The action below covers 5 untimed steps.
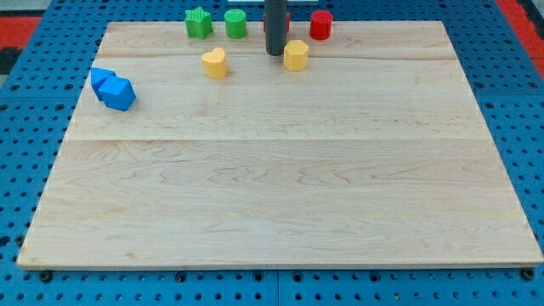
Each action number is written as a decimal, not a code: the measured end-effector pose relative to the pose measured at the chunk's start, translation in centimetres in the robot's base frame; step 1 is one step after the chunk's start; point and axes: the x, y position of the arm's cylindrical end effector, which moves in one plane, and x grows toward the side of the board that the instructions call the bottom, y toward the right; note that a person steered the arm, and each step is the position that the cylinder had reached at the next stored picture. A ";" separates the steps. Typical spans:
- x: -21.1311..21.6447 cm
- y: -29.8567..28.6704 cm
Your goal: Move the blue cube to the top left
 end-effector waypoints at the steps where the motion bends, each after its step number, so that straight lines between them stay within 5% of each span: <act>1: -0.4 0.7; 3: 2.6 4.3; 5: 13.8 -6.6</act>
